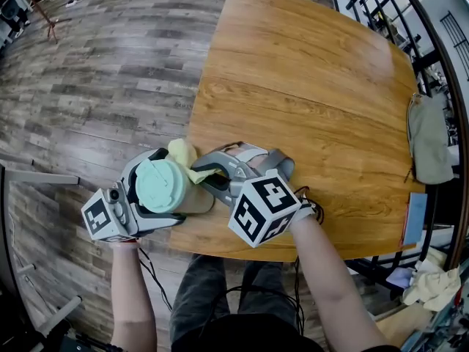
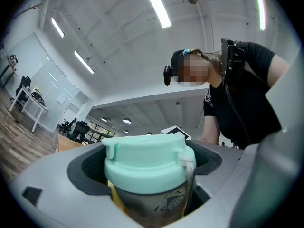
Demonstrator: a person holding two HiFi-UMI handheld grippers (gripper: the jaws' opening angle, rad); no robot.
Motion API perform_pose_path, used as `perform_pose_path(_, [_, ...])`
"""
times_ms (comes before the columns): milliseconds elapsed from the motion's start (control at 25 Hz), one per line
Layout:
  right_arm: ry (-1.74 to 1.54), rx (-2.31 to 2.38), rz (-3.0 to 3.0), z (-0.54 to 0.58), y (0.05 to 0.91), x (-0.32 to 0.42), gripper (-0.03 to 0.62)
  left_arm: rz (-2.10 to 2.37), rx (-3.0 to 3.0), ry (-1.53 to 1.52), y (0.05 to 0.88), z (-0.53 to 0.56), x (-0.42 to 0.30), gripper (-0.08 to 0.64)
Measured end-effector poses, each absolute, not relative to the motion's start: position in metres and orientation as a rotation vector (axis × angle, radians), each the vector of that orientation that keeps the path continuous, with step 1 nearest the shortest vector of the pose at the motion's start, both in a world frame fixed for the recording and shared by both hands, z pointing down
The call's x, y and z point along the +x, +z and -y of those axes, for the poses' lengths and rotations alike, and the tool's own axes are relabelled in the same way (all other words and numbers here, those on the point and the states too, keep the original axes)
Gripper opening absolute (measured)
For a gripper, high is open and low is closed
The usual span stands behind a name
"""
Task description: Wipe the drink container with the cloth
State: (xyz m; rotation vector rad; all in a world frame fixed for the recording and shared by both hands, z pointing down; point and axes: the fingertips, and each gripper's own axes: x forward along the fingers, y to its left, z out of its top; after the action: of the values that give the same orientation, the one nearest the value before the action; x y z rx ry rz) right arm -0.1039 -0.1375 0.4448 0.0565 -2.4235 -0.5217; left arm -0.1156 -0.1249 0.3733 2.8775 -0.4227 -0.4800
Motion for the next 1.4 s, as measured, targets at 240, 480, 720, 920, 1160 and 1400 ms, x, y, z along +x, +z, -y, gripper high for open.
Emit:
perform_pose_path(240, [-0.539,-0.009,2.328,0.129,0.475,-0.095,0.023,0.413,2.870,-0.518,0.370,0.128,-0.117,0.485])
perform_pose_path(480, [-0.528,-0.062,2.272,0.117,0.498,-0.085,0.025,0.412,2.850,-0.509,0.373,0.131,-0.117,0.483])
perform_pose_path(720, [-0.502,-0.057,2.265,0.109,0.506,-0.079,0.025,0.433,2.819,-0.548,0.373,0.135,-0.122,0.483])
perform_pose_path(920, [-0.536,-0.070,2.219,0.103,0.511,-0.073,0.025,0.453,2.802,-0.574,0.374,0.139,-0.122,0.483])
perform_pose_path(1160, [-0.544,-0.089,2.195,0.091,0.512,-0.069,0.025,0.489,2.788,-0.578,0.373,0.143,-0.122,0.483])
perform_pose_path(1400, [-0.534,-0.112,2.202,0.076,0.511,-0.063,0.023,0.530,2.778,-0.574,0.373,0.145,-0.119,0.483])
